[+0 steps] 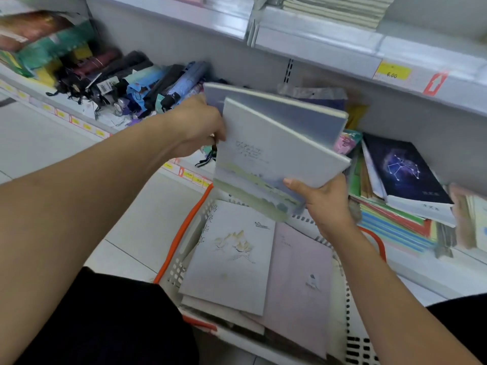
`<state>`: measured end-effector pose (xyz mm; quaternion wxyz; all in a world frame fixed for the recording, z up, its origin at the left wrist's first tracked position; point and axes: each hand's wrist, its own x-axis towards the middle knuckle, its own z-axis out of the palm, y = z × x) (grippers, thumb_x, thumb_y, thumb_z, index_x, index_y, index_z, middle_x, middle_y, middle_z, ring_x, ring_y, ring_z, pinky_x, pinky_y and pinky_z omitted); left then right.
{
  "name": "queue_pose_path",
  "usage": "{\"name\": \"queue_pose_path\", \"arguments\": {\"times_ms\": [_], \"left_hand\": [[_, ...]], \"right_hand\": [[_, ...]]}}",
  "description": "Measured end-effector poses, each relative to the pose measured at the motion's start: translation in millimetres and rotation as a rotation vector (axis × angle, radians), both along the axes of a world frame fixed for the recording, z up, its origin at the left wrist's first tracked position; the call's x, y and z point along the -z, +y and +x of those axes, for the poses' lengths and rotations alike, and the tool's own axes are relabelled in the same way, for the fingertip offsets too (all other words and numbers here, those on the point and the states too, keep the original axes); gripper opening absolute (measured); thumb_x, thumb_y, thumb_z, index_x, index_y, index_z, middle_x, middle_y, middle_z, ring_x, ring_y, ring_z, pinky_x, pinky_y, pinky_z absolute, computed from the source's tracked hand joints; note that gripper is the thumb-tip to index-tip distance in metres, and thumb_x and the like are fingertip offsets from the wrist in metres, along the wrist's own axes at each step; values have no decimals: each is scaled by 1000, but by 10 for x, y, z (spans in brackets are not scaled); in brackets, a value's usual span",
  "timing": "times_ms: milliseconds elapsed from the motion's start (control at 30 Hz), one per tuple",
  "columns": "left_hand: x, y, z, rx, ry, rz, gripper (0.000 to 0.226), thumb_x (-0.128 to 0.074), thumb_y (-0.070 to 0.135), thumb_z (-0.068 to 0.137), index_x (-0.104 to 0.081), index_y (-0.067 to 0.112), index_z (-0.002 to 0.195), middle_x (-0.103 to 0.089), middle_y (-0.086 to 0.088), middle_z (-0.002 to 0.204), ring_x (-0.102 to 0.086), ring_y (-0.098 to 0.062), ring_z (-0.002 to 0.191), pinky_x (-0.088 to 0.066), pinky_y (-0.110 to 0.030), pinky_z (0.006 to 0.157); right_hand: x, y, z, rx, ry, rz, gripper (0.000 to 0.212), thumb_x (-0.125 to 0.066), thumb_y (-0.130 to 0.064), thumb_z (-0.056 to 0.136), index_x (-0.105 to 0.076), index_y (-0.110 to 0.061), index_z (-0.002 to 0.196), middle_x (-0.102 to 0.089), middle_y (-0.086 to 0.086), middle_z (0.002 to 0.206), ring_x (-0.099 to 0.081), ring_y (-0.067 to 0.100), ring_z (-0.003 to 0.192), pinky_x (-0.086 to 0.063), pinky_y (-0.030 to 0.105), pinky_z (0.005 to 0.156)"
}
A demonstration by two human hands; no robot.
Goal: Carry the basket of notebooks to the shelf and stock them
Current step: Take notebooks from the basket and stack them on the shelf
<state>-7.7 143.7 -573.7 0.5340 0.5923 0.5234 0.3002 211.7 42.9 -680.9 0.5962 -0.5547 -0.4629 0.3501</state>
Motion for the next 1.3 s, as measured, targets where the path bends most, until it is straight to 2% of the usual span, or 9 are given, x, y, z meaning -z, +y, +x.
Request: {"name": "queue_pose_path", "arguments": {"times_ms": [133,300,533,633,767,867,1100,1200,1300], "left_hand": [[93,-13,17,84,166,-37,25,-55,-16,83,-60,8,87,-64,-8,98,-60,-21,93,-55,-21,74],[366,47,-61,321,403,-150,23,-65,-10,83,-62,8,96,-61,-9,96,-57,-20,88,-50,-28,80],[493,57,-27,517,666,147,17,-79,18,80,-66,19,90,-63,1,87,-55,-15,76,-43,-23,61],[437,82,-16,383,481,141,22,-77,7,80,-65,16,95,-63,1,86,-58,-15,75,-50,-15,55],[201,126,-61,230,15,8,55,-81,8,73,-60,14,123,-72,-1,111,-69,-15,100,-57,-29,85],[77,24,-67,301,56,94,56,-84,24,66,-67,22,120,-73,7,112,-69,-10,102,-53,-30,91],[-268,-43,98,-137,-326,398,25,-73,28,82,-69,21,105,-75,9,100,-72,-11,93,-57,-24,80],[-409,-21,280,-221,-457,356,22,-67,30,89,-68,20,108,-75,7,102,-72,-9,91,-57,-26,79],[-584,31,409,-287,-542,330,17,-61,30,94,-65,20,107,-72,11,96,-71,-1,77,-57,-18,65]], "right_hand": [[155,-35,54,-44,-80,-85,37,-81,4,74,-70,-9,107,-75,-12,95,-73,5,87,-55,15,72],[557,-136,12,-58,15,-188,41,-86,1,69,-70,-19,101,-77,-13,91,-73,7,88,-57,20,73],[778,-158,-12,-82,67,-256,36,-80,1,76,-67,-26,97,-74,-15,90,-70,-4,85,-55,15,73],[701,-128,-6,-81,56,-235,29,-77,1,80,-70,-18,101,-75,-7,98,-71,1,91,-56,20,80],[236,-27,33,-117,73,-125,21,-73,-7,86,-74,5,103,-75,14,106,-70,26,105,-50,49,102],[-328,101,-33,-119,155,22,32,-76,-15,84,-72,6,107,-73,19,110,-68,34,109,-49,56,102],[-1378,315,28,-154,63,161,22,-73,-18,87,-72,-17,109,-73,3,116,-67,20,113,-48,44,104],[-1548,247,124,-217,-37,32,38,-73,-24,87,-60,-28,122,-69,-3,123,-67,23,113,-57,42,88],[-1704,131,160,-221,-12,-55,36,-63,-22,97,-50,-31,129,-69,2,116,-73,37,79,-53,27,40]]}}
